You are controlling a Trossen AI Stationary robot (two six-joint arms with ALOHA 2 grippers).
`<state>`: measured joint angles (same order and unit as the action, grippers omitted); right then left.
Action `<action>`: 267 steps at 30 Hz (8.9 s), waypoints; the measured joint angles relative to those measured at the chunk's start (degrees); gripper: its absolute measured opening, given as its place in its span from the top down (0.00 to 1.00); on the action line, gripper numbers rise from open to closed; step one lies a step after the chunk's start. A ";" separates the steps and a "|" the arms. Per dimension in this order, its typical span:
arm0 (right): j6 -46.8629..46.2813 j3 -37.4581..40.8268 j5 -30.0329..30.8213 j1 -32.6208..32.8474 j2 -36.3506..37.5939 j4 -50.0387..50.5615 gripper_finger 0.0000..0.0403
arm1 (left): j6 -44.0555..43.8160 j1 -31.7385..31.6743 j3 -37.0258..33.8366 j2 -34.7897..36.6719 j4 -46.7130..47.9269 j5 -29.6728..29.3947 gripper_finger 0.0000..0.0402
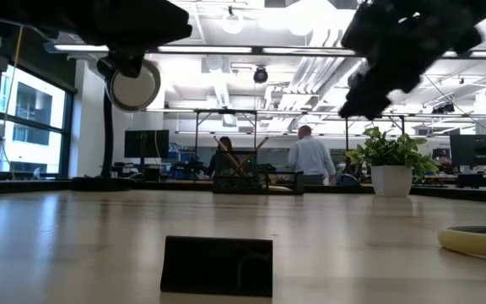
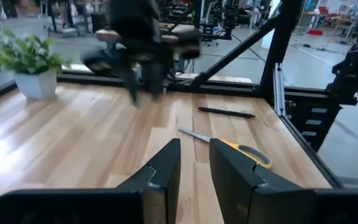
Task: Pick and place office supplies into organizer
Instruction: Put the yellow scissors into the black desk organizer, then put the black pen into the black desk organizer
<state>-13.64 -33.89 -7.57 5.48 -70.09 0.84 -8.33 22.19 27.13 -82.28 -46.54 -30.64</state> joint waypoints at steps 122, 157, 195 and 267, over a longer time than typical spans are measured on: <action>20.42 -42.07 26.80 21.15 -20.86 21.89 0.82 | -4.94 5.15 1.03 -6.03 1.11 -8.00 0.82; 17.64 -42.14 -19.82 -42.84 -45.08 -46.31 0.82 | 2.33 5.16 1.03 -6.03 1.48 -10.33 0.82; 13.58 -42.09 -11.06 -44.51 -47.26 -29.10 0.50 | 2.05 5.16 1.03 -6.03 0.39 -9.90 0.82; -90.20 -3.51 12.20 42.90 -0.54 36.53 0.64 | -0.53 5.16 1.07 -6.03 -5.93 -1.77 0.82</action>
<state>-103.84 -37.41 4.62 48.38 -70.64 37.37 -8.86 27.35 28.21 -88.31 -52.47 -32.41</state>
